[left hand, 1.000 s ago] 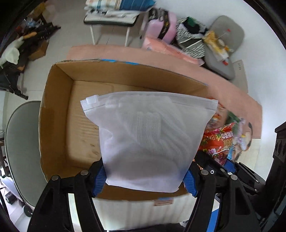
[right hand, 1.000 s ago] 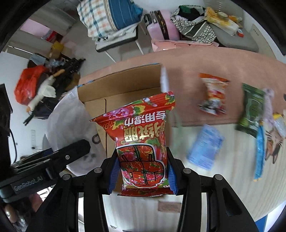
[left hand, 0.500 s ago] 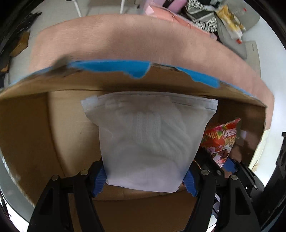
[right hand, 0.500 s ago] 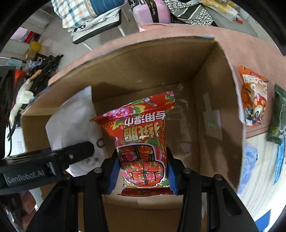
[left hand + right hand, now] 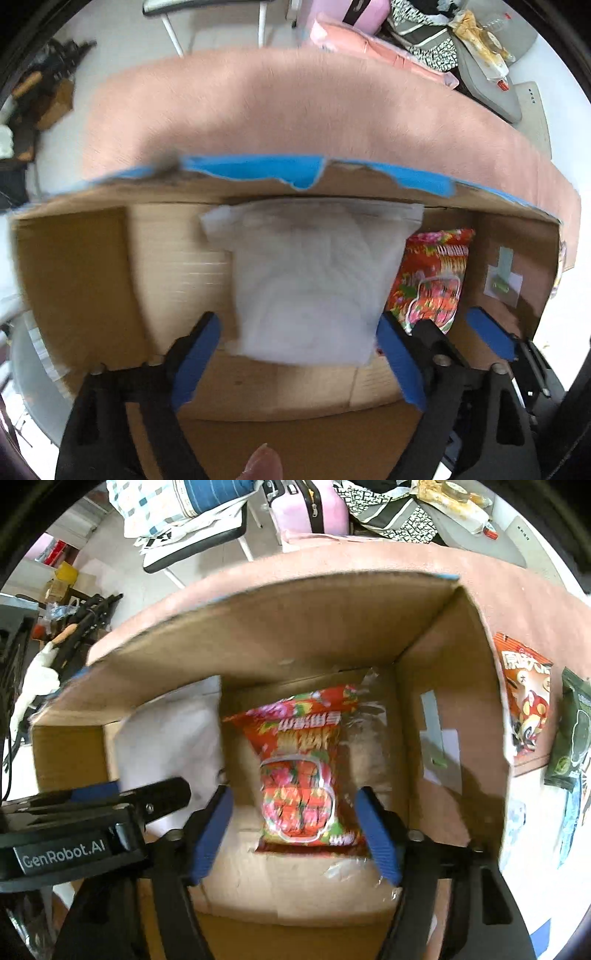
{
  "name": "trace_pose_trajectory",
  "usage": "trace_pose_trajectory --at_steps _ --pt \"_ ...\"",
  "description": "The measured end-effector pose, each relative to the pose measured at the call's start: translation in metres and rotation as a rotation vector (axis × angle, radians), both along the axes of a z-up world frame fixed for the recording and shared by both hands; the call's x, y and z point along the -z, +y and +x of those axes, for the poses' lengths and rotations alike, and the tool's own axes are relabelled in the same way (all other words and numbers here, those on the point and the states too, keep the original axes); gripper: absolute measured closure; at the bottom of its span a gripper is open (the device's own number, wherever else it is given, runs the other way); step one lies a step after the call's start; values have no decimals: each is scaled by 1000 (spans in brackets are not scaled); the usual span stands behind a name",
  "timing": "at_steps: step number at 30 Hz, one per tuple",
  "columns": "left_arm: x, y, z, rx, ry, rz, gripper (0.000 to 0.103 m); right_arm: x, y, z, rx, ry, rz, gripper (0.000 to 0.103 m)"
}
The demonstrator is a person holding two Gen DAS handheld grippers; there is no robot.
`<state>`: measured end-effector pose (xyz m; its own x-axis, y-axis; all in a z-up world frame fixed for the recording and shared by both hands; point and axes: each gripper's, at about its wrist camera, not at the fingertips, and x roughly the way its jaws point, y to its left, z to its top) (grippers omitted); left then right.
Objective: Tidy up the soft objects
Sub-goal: 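Carry both items into the box and open both tools, then grasp the green seaweed pack with the left tool while the right tool grasps the yellow sponge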
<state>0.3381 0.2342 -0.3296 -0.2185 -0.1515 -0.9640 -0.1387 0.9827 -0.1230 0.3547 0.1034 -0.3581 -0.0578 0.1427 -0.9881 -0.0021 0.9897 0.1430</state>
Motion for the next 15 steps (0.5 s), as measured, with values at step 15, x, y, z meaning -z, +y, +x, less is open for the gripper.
trace_pose_trajectory --at_steps 15 --pt "-108 15 -74 -9 -291 61 1 -103 -2 -88 -126 -162 -100 0"
